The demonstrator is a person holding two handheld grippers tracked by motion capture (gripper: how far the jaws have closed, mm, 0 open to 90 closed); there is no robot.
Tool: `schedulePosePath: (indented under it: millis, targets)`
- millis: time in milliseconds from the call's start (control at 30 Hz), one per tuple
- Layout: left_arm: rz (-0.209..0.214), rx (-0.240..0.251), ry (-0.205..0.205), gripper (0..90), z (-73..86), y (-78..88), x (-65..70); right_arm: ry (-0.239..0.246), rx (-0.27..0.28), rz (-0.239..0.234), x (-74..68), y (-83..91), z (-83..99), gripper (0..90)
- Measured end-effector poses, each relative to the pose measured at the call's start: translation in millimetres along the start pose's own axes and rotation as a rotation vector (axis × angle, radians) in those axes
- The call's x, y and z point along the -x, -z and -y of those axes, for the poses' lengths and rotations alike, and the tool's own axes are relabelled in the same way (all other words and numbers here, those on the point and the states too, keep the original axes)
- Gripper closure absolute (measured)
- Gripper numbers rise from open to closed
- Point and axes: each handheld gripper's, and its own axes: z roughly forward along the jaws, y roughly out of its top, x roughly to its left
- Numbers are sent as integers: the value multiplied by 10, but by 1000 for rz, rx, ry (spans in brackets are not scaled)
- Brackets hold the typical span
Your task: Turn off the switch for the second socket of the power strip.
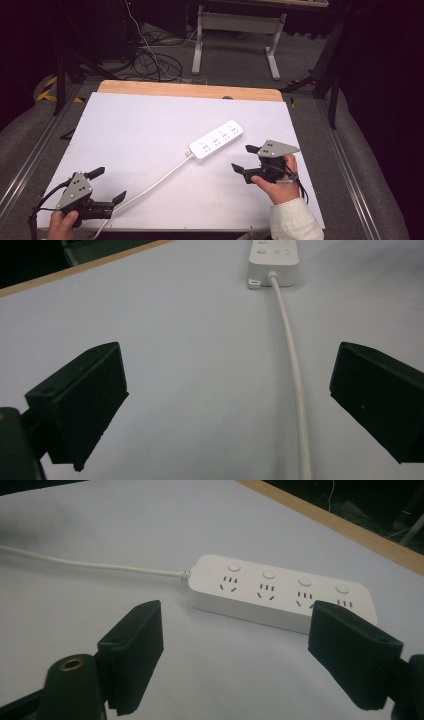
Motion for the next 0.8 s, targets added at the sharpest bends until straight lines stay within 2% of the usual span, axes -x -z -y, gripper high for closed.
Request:
schedulePosePath:
  millis: [200, 233, 300, 433, 700, 800]
  targets:
    - [-2, 1, -2, 24, 0, 0, -2, 20, -10, -28, 10, -32, -117, 501]
    - [-4, 2, -5, 24, -2, 0, -4, 20, -19, -43, 32, -48, -158, 600]
    - [-6, 2, -3, 24, -2, 2, 0, 7, -29, -49, 46, -62, -181, 633]
    - [-7, 4, -4, 24, -1, 5, -6, -25, -38, -96, 105, -158, -288, 873]
    - [-5, 4, 0, 24, 2, 7, -12, -64, -21, -95, 223, -342, -393, 900]
    - [-5, 4, -1, 24, 3, 8, -18, -47, -38, -83, 253, -484, -429, 900]
